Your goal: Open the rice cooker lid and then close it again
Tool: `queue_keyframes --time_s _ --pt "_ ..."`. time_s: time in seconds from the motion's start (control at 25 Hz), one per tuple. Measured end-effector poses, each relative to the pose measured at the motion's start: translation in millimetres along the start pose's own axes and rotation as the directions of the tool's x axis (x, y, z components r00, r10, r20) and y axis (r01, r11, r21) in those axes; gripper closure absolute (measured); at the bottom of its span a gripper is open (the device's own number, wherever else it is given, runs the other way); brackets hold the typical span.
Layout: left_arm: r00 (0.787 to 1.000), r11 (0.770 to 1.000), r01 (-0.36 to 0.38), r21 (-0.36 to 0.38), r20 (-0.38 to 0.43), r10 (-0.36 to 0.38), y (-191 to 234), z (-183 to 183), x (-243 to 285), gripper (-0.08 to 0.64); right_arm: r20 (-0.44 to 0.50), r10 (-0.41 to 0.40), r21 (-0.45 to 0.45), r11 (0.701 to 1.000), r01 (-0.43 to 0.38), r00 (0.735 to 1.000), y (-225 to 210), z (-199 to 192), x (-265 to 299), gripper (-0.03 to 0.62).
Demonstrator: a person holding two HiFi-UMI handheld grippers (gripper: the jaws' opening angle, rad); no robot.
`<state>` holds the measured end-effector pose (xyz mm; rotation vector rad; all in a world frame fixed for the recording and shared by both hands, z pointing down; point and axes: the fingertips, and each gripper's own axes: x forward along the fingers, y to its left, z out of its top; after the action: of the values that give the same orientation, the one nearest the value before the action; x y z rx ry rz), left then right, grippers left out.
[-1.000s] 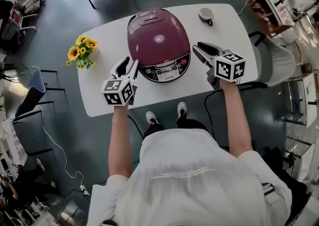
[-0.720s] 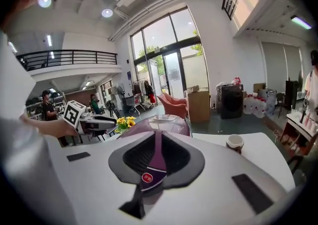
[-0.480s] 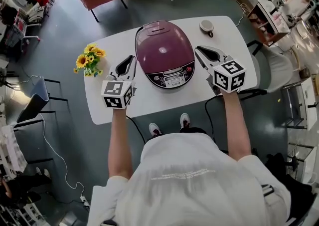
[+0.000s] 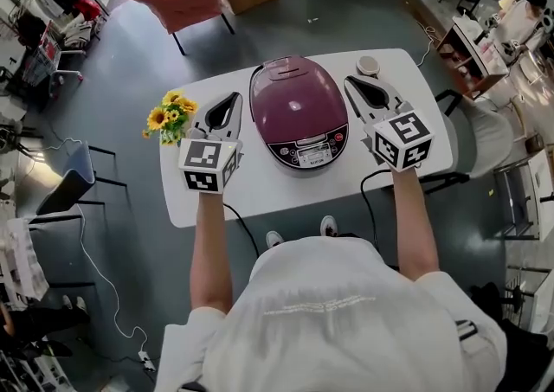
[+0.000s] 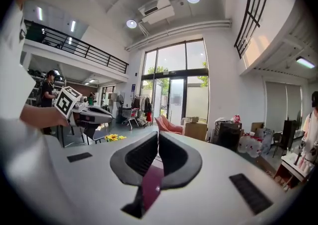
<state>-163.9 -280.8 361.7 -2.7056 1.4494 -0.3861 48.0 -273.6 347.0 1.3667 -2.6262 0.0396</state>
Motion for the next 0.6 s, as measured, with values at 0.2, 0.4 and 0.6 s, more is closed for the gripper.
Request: queue_keyframes --time_s 0.2,0.4,0.6 --pt "0.998 0.999 0.009 0.047 0.057 -0.012 0.0 29.7 -3.9 0.545 0.036 0.031 -0.059 0.998 -0.029 0.999 8.3 23.9 5.8 0.561" --pt "0.996 0.997 0.003 0.083 0.094 -0.011 2.7 51.7 -9.9 0.545 0.063 0.05 -0.117 0.992 -0.042 0.997 16.8 44.3 9.7 0.561" --pt "0.992 0.993 0.018 0.115 0.126 -0.032 -1.3 73.2 -18.6 0.545 0.082 0.069 -0.16 0.986 -0.055 0.994 25.0 58.2 8.3 0.561"
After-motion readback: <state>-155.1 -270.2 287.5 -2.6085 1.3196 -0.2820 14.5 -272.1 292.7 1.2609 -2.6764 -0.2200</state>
